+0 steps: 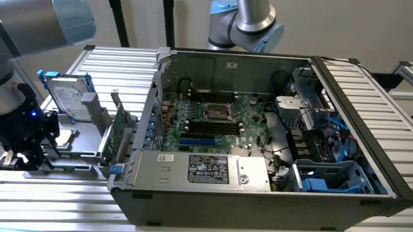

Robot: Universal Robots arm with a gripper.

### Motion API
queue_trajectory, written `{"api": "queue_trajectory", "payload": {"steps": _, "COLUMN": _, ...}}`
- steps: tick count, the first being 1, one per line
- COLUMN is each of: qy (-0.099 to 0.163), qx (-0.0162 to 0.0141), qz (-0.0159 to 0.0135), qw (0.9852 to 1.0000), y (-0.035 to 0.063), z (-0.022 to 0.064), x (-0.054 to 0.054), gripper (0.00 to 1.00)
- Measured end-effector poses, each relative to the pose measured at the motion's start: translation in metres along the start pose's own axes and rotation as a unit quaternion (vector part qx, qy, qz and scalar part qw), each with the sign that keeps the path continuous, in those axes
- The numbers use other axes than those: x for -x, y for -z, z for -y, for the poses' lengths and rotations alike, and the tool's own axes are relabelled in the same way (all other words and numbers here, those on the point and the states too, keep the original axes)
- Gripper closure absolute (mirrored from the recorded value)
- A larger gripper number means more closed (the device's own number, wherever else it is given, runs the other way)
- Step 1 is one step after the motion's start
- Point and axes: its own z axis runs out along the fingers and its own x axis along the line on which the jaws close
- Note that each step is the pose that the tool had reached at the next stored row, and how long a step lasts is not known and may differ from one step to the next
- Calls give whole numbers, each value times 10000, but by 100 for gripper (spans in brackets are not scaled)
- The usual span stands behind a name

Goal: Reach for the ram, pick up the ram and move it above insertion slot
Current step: 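Pick up the ram and move it above insertion slot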

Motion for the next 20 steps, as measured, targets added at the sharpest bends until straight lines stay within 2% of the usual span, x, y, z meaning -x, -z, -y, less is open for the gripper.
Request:
{"api": "queue_trajectory", "payload": {"steps": 5, "qy": 56, "qx": -1, "qz": -2, "qw": 10000, "y": -83, "z": 4, "x": 0, "gripper": 64}}
{"api": "queue_trajectory", "payload": {"steps": 15, "qy": 122, "qx": -1, "qz": -5, "qw": 9999, "y": -118, "z": 14, "x": 35, "gripper": 64}}
{"api": "queue_trajectory", "payload": {"steps": 20, "qy": 150, "qx": 0, "qz": -6, "qw": 9999, "y": -192, "z": 16, "x": 64, "gripper": 64}}
